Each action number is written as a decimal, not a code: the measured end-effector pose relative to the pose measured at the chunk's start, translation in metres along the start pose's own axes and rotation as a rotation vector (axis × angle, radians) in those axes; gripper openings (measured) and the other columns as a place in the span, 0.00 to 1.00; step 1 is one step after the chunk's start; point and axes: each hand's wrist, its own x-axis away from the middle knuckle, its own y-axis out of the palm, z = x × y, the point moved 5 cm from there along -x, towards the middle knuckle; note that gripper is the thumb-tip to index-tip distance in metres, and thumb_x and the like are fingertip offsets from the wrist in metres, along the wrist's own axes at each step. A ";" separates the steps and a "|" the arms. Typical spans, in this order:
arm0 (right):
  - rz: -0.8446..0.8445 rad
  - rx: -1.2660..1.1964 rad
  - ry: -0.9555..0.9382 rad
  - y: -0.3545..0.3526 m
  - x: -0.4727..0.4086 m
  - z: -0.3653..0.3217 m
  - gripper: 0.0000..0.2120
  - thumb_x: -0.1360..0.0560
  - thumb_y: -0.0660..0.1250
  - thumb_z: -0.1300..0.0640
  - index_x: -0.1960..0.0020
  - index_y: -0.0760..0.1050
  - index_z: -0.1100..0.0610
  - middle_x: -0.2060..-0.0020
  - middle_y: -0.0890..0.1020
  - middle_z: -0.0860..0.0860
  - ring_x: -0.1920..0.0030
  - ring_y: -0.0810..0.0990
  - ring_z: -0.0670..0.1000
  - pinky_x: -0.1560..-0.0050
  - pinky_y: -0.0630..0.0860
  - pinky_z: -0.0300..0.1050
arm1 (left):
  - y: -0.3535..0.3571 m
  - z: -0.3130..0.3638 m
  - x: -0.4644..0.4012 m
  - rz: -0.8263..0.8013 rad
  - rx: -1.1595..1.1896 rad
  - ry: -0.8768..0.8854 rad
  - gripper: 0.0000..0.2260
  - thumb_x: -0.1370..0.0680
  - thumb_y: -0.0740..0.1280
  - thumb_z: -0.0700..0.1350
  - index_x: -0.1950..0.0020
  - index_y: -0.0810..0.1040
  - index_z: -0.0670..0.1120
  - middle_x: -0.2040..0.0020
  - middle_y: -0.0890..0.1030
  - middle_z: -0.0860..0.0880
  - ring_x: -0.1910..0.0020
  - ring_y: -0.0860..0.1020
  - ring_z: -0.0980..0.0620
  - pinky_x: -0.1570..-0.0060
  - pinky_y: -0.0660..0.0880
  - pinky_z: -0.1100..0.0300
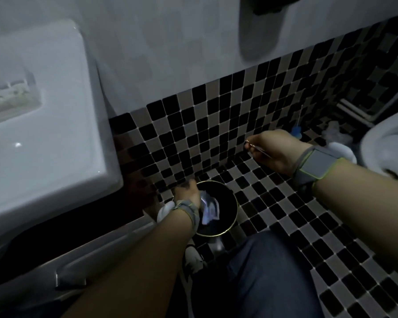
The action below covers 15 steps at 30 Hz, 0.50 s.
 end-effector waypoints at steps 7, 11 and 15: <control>-0.067 -0.016 -0.026 0.024 0.011 -0.016 0.07 0.20 0.58 0.66 0.44 0.73 0.64 0.64 0.75 0.55 0.71 0.70 0.45 0.79 0.68 0.31 | 0.012 0.047 0.039 -0.142 0.005 0.167 0.29 0.17 0.53 0.57 0.29 0.68 0.34 0.38 0.77 0.34 0.44 0.78 0.35 0.58 0.67 0.55; -0.116 -0.052 -0.141 0.047 0.038 -0.048 0.05 0.22 0.60 0.68 0.53 0.73 0.63 0.66 0.73 0.56 0.72 0.70 0.46 0.78 0.67 0.32 | 0.021 0.099 0.059 -0.214 0.272 0.223 0.41 0.32 0.50 0.69 0.26 0.67 0.46 0.30 0.74 0.41 0.33 0.74 0.38 0.33 0.69 0.40; -0.146 -0.014 -0.327 0.069 0.098 -0.106 0.10 0.25 0.62 0.69 0.64 0.71 0.60 0.70 0.70 0.57 0.75 0.69 0.48 0.79 0.66 0.35 | -0.029 0.155 0.155 -0.306 0.600 0.281 0.29 0.22 0.49 0.64 0.35 0.77 0.47 0.40 0.80 0.42 0.46 0.79 0.41 0.43 0.76 0.46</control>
